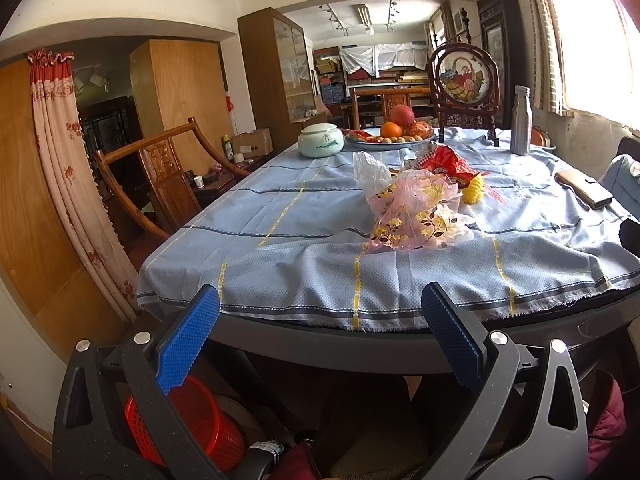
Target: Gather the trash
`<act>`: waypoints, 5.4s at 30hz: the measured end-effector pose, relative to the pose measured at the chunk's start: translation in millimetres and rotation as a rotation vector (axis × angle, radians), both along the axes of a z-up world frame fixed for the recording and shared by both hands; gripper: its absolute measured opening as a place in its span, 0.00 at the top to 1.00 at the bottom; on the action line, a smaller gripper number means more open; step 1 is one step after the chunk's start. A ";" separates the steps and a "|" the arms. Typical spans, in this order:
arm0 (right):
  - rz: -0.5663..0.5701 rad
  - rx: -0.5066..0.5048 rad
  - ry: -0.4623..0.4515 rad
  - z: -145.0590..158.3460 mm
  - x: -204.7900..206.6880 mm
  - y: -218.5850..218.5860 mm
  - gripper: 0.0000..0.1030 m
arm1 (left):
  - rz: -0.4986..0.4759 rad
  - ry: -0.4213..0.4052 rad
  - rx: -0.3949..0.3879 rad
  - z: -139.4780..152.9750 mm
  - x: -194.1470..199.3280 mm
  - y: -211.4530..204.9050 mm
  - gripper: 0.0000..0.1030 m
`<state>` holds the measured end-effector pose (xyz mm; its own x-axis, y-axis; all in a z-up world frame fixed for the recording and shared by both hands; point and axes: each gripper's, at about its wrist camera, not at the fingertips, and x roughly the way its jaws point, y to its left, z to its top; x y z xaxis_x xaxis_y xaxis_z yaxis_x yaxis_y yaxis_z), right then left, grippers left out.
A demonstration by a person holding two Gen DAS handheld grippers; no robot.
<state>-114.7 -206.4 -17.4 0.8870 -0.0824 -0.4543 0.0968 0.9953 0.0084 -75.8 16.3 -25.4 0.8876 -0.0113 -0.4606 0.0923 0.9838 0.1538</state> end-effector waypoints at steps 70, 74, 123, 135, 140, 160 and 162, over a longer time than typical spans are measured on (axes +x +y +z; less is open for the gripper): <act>0.098 0.041 0.108 -56.2 146.2 -50.3 0.05 | -0.184 0.293 -0.267 -21.7 191.0 -35.8 0.31; 0.114 0.040 0.109 -53.6 150.0 -43.0 0.05 | -0.185 0.217 -0.288 -4.3 179.1 -20.6 0.34; 0.483 -0.120 0.209 -33.6 305.0 113.2 0.92 | 0.229 0.147 -0.388 -9.0 105.4 204.3 0.40; 0.642 0.002 0.009 20.1 252.1 115.0 0.92 | 0.426 0.197 -0.364 -19.6 63.2 240.9 0.40; 0.703 0.012 0.015 21.2 243.0 131.5 0.92 | 0.539 0.300 -0.422 -64.1 39.3 270.9 0.40; 0.934 0.024 0.083 29.7 210.3 261.8 0.92 | 0.970 0.367 -0.418 -119.0 0.2 323.5 0.10; 1.001 0.047 0.112 29.2 204.3 287.2 0.92 | 1.016 0.347 -0.433 -116.0 -6.9 333.5 0.10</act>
<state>89.6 80.8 11.8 0.4906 0.6973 -0.5226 -0.7806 0.6182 0.0920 -82.8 349.8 -141.4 0.4050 0.4184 -0.8130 -0.7999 0.5928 -0.0934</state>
